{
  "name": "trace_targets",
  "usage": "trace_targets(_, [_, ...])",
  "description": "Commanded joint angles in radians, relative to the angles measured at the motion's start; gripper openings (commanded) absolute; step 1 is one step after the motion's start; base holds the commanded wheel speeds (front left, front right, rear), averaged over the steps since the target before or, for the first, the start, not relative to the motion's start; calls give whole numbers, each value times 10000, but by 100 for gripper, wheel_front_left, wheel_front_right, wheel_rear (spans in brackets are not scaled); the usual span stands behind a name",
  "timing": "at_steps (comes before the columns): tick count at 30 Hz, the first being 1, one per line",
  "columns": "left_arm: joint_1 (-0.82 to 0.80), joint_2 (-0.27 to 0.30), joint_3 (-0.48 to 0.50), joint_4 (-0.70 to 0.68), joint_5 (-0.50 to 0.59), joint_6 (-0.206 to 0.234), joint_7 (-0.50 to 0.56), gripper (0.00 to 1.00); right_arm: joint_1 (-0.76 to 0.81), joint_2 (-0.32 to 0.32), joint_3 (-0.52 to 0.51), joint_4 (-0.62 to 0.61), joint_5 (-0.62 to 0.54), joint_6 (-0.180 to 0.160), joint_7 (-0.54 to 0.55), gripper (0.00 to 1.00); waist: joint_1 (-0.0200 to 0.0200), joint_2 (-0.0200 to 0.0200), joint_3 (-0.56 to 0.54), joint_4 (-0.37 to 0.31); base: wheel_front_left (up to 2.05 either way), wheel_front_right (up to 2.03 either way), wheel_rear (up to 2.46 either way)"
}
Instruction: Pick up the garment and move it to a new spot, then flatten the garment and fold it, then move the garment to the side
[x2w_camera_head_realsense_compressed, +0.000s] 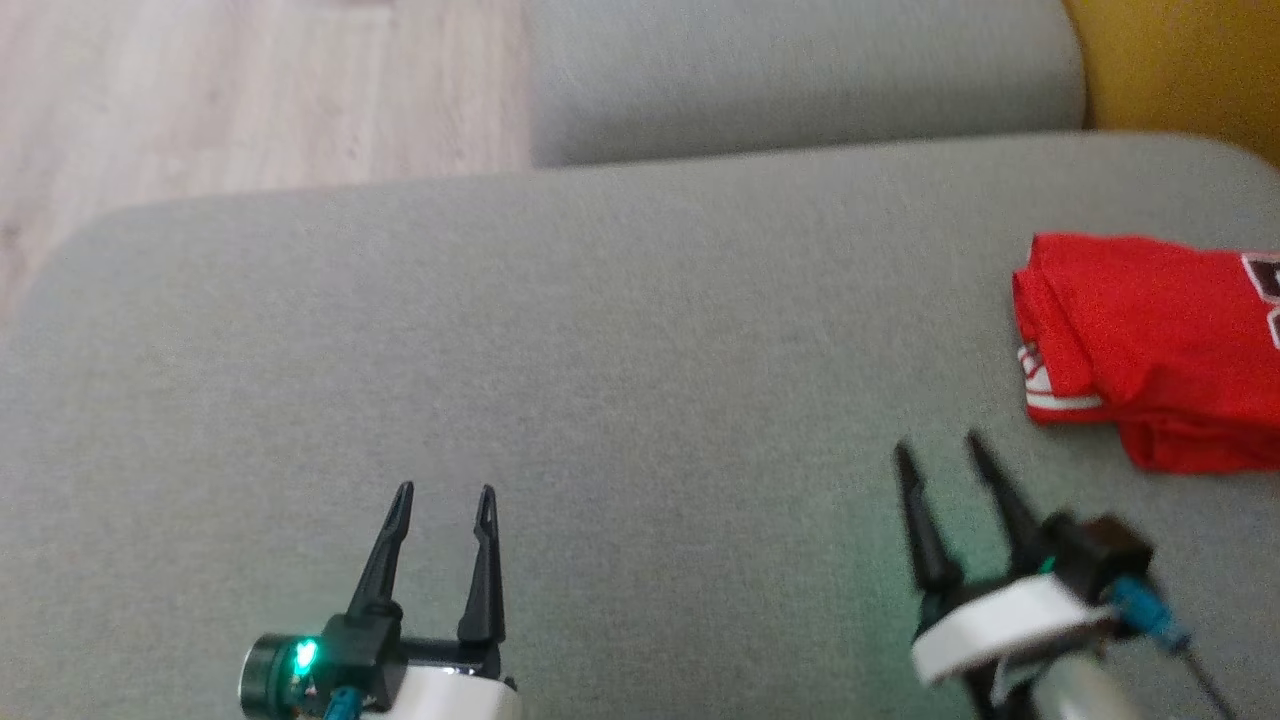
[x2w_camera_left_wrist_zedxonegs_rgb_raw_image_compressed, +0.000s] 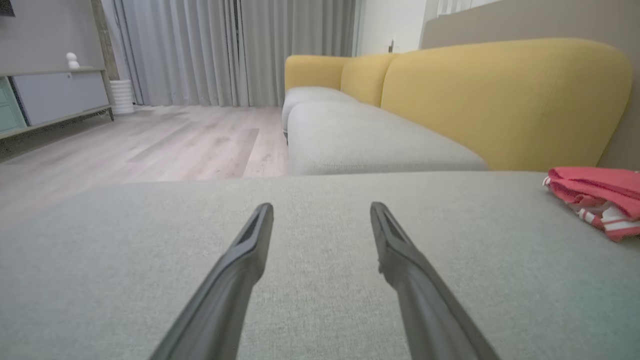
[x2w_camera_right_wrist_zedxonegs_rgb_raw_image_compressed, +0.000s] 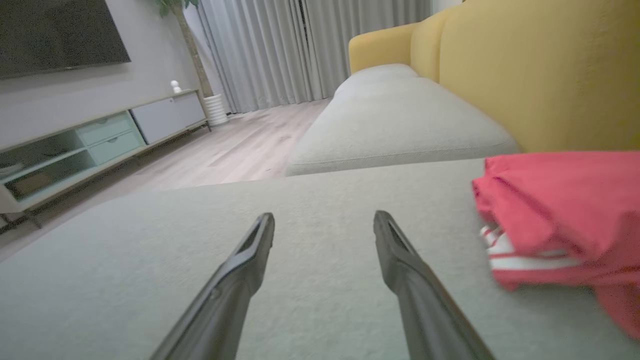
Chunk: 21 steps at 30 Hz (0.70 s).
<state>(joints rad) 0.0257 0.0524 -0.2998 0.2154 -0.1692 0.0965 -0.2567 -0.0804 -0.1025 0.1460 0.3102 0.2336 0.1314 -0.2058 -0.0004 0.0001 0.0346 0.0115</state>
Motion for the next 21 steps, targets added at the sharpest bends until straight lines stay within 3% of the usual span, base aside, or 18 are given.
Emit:
trace_targets(1, [-265,-11,262,-570,97,-13,-51,100,100,228,436,-139,38,-7,-469,100,4,-1,-853,519,0,0,0])
trace_targets(12, [1472,-17,745,-2515,701,399,-51,100,2764,518,-616,-2247,-871,-7,-557,100,4,-1,-1655,954,0,0,0])
trace_targets(21, [2213,-18,1143,-2519,801,126,-51,100,3312,521,-1042,-2493,-782,-7,-558,100,4,-1,-1737,769,0,0,0])
